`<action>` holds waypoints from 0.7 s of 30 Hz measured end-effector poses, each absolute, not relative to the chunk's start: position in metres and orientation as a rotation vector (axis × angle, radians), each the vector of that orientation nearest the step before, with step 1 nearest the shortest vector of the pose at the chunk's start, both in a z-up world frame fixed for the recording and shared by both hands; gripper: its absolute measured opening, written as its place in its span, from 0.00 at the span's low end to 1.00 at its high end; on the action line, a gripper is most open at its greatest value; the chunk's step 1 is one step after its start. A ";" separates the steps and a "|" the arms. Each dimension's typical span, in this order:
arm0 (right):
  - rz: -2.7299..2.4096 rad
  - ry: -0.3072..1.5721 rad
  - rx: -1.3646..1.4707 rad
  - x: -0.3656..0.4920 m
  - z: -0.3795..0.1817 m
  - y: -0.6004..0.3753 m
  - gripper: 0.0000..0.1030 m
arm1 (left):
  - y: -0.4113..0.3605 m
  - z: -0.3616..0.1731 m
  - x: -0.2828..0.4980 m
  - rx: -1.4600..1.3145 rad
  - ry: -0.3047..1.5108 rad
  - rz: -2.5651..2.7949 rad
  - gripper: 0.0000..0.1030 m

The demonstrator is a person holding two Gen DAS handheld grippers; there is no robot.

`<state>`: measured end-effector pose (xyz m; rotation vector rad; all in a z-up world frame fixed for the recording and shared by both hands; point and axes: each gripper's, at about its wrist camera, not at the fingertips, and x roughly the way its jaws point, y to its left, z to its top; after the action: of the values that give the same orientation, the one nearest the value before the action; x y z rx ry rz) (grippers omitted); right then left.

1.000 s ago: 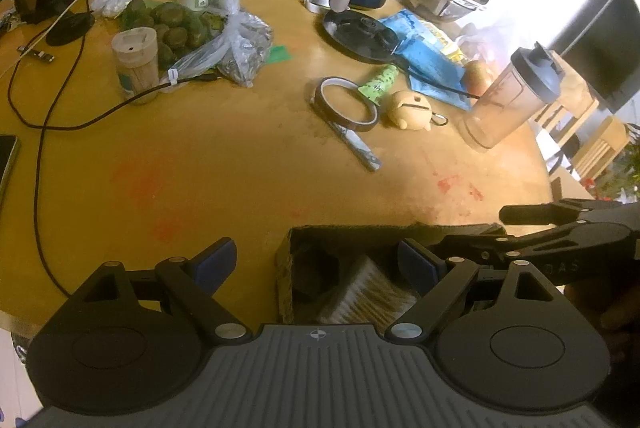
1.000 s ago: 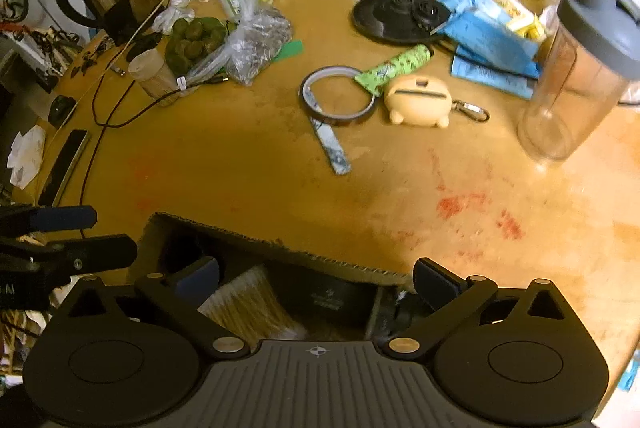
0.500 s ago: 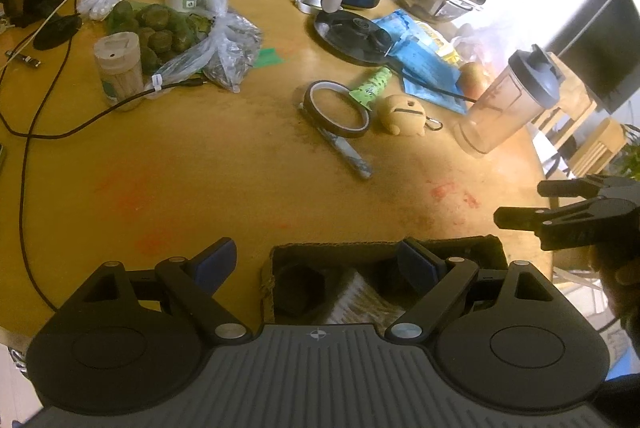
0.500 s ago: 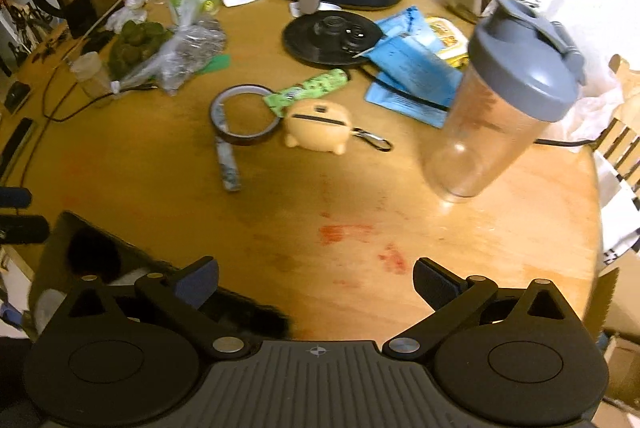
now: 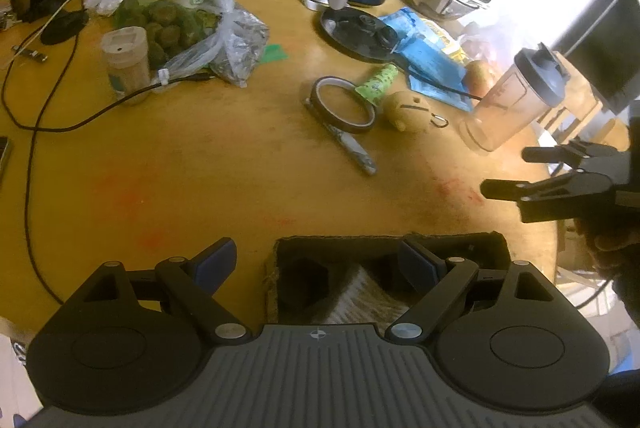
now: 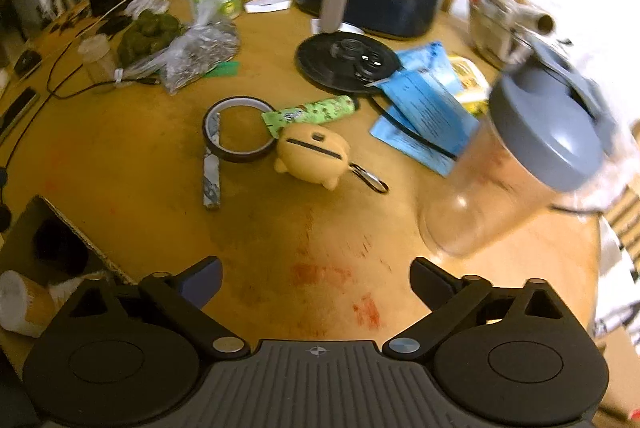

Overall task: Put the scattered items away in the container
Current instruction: 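Move the open right tool to the yellow pig-shaped case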

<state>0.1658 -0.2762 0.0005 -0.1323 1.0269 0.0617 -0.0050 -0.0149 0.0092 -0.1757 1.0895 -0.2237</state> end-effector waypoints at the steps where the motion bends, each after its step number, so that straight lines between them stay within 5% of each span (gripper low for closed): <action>1: 0.076 1.021 -0.150 0.169 -0.002 -0.274 0.94 | -0.014 0.010 -0.006 -0.178 1.089 -0.217 0.86; 21: 0.131 0.950 -0.506 0.243 -0.060 -0.257 0.85 | 0.011 0.012 -0.026 -0.253 1.080 -0.063 0.86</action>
<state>0.2434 -0.2573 -0.0601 -0.5063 0.9503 0.1307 -0.0260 0.0113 0.0119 -0.2528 1.0801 -0.0634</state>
